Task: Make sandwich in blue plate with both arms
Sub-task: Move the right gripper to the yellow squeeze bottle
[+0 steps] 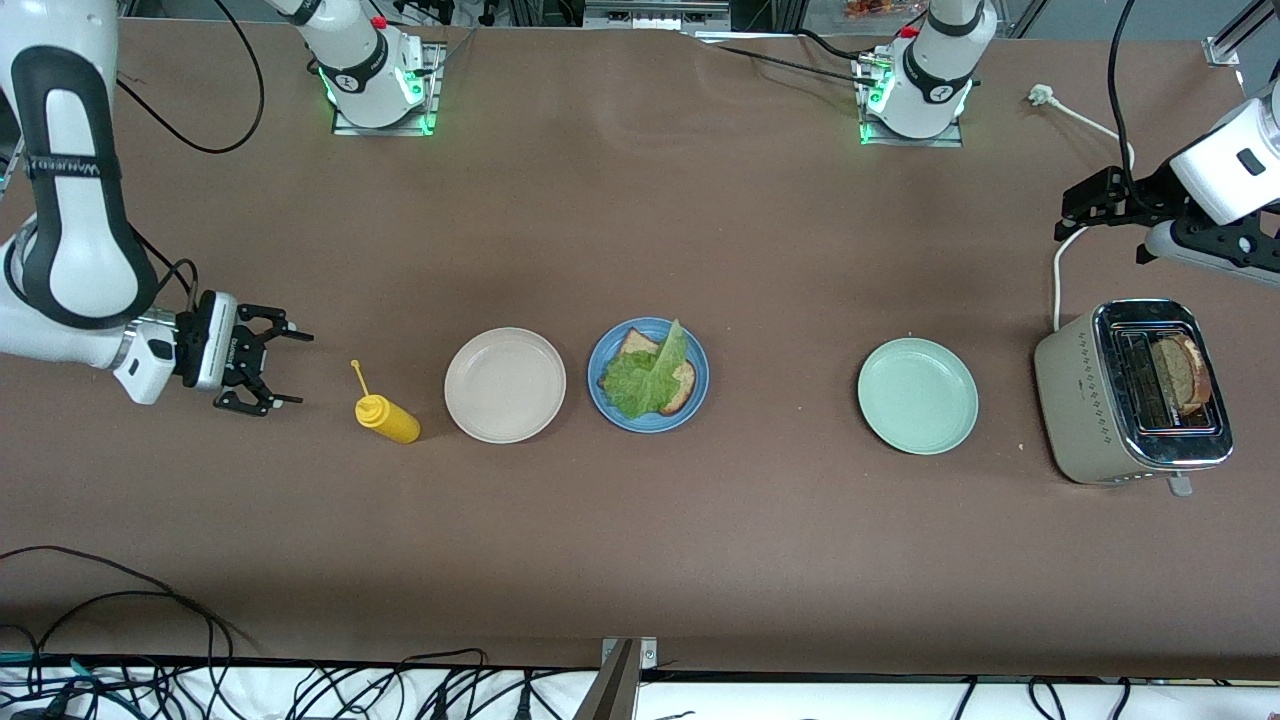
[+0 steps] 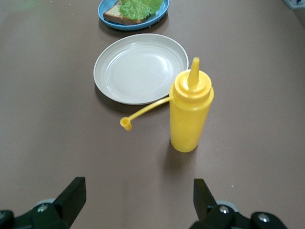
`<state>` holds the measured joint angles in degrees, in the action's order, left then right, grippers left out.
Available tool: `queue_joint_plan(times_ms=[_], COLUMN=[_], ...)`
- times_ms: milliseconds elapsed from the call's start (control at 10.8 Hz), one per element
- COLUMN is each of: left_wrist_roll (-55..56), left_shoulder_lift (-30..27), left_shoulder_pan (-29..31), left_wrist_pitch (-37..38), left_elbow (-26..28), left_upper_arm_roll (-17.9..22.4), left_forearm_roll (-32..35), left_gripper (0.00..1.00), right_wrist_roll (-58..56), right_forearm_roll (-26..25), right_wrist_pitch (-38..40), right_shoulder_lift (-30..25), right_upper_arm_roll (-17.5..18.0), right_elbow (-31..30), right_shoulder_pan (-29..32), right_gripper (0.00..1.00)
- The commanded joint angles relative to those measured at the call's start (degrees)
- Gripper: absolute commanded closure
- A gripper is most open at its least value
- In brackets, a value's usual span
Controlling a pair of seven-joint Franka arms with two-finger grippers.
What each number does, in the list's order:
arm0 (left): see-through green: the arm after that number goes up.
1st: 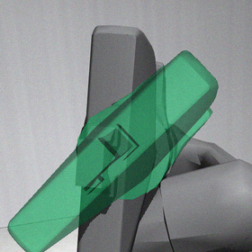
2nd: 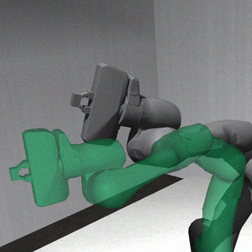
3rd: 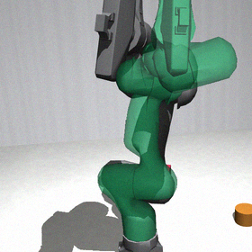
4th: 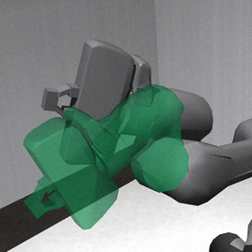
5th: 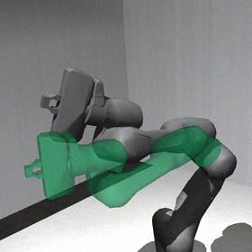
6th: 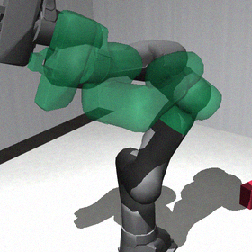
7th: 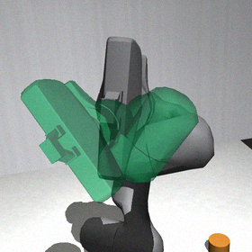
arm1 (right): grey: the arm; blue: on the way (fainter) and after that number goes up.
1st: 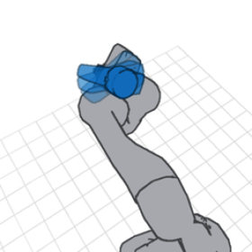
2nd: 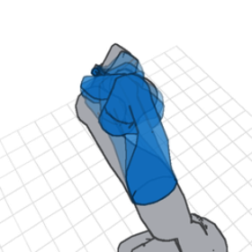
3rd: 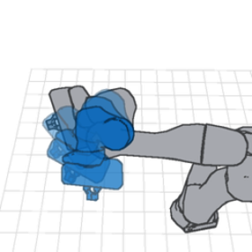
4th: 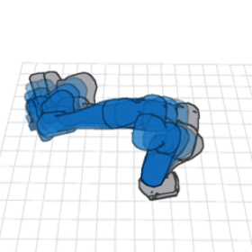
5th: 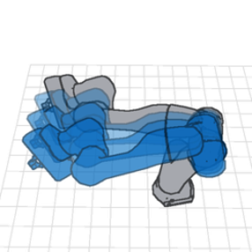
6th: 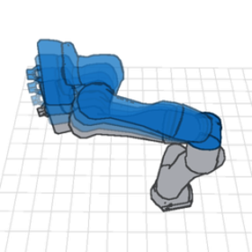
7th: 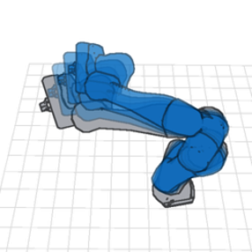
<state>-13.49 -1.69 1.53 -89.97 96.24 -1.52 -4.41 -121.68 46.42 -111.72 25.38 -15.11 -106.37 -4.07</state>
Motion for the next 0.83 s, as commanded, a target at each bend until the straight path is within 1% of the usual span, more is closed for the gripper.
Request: queue_joint_plan(times_ms=[0,185,462,555,740], left_wrist_roll=[0.39,0.39,0.39,0.39,0.39], left_shoulder_lift=[0.55,0.55,0.55,0.55,0.55], left_shoulder_pan=[0.14,0.14,0.14,0.14,0.14], left_wrist_pitch=[1.12,1.12,1.12,1.12,1.12], left_elbow=[-1.50,-1.50,-1.50,-1.50,-1.50], left_upper_arm_roll=[-0.15,-0.15,-0.15,-0.15,-0.15], left_forearm_roll=[0.36,0.36,0.36,0.36,0.36], left_gripper=[0.00,0.00,0.00,0.00,0.00], right_wrist_roll=[-11.89,-13.74,-20.94,-22.96,-30.76], right_forearm_roll=[9.72,11.84,17.37,19.65,24.92], right_wrist_pitch=[1.32,2.02,2.73,2.64,2.64], right_shoulder_lift=[5.02,7.57,11.00,12.05,13.99], right_upper_arm_roll=[1.04,1.04,1.04,1.04,1.13], right_elbow=[0.55,0.55,0.55,0.63,0.90], right_shoulder_pan=[1.88,2.05,2.23,2.14,1.70], right_gripper=[0.00,0.00,0.00,0.00,0.00])
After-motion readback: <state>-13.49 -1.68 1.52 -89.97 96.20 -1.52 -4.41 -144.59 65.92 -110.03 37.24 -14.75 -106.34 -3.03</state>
